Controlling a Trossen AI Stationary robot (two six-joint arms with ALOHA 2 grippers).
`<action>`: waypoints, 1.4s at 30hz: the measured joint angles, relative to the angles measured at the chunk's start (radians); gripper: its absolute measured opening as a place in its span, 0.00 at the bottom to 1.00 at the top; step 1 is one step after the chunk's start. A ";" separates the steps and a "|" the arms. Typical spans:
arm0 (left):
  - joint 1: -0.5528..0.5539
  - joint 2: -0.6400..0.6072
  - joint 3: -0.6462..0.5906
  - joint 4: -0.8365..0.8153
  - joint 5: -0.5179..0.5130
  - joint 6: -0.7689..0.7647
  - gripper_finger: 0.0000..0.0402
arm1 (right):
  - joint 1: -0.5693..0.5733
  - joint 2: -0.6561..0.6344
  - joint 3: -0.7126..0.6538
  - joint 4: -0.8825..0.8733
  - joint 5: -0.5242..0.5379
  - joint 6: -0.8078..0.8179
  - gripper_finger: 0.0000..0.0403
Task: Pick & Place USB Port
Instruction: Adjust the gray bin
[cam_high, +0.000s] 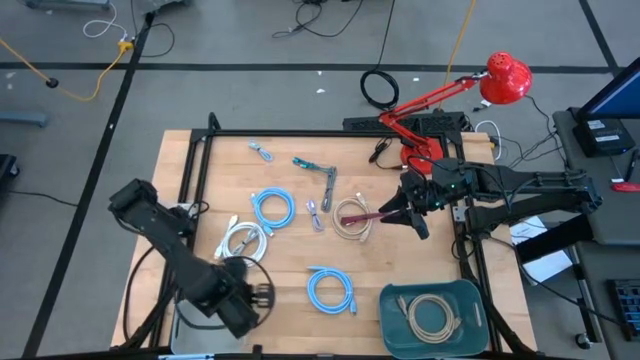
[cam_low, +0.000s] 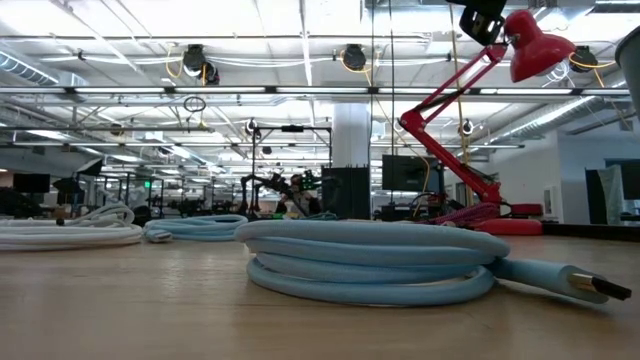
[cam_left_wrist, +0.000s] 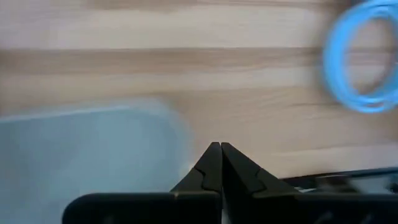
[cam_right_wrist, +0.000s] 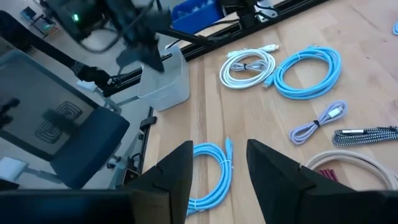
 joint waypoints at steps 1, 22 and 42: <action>-0.006 -0.005 0.013 -0.045 0.051 -0.013 0.00 | 0.000 0.000 0.000 -0.001 0.000 0.000 0.36; -0.089 0.165 0.002 0.053 0.189 -0.091 0.00 | 0.000 0.000 0.000 -0.031 -0.004 -0.010 0.36; 0.059 0.289 0.002 0.316 0.082 0.120 0.00 | 0.000 -0.024 0.000 -0.032 -0.054 0.004 0.36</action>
